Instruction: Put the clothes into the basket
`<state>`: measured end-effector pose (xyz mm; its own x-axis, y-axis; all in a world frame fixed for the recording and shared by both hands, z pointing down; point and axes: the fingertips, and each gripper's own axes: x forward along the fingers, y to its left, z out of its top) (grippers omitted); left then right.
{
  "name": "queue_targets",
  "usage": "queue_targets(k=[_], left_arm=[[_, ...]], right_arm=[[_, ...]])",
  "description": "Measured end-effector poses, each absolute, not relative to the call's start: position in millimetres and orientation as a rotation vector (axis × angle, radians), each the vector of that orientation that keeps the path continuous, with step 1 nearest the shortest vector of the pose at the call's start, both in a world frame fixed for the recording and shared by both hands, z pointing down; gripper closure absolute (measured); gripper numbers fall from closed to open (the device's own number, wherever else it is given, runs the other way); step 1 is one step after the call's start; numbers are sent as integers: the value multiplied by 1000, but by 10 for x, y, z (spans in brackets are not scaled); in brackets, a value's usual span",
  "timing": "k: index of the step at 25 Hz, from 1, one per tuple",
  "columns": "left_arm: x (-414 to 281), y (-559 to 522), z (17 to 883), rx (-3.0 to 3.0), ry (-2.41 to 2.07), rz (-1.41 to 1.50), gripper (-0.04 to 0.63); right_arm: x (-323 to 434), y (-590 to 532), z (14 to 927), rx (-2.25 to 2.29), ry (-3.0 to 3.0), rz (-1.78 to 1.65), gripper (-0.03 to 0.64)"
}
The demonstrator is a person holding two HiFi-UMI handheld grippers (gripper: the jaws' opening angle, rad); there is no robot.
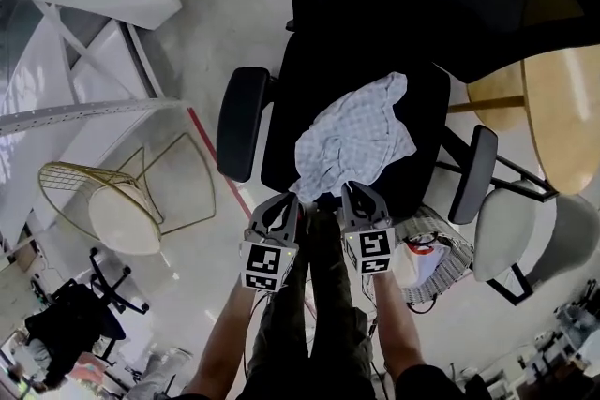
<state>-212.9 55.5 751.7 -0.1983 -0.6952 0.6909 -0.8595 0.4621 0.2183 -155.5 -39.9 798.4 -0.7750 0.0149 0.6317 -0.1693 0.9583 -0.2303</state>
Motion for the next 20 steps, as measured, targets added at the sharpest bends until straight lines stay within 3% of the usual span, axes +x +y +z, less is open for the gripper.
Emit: queue_targets(k=[7, 8, 11, 20], left_arm=[[-2021, 505, 7705, 1276, -1932, 278, 589], [-2012, 507, 7712, 1275, -1930, 278, 588], [-1987, 514, 7754, 1271, -1921, 287, 589], [-2007, 557, 7893, 1248, -1903, 290, 589]], right_arm=[[-1550, -375, 8329, 78, -2417, 433, 544], [-1556, -363, 8376, 66, -2411, 453, 444], [-1547, -361, 8549, 65, -2393, 477, 302], [-1549, -312, 8965, 50, -2309, 448, 279]])
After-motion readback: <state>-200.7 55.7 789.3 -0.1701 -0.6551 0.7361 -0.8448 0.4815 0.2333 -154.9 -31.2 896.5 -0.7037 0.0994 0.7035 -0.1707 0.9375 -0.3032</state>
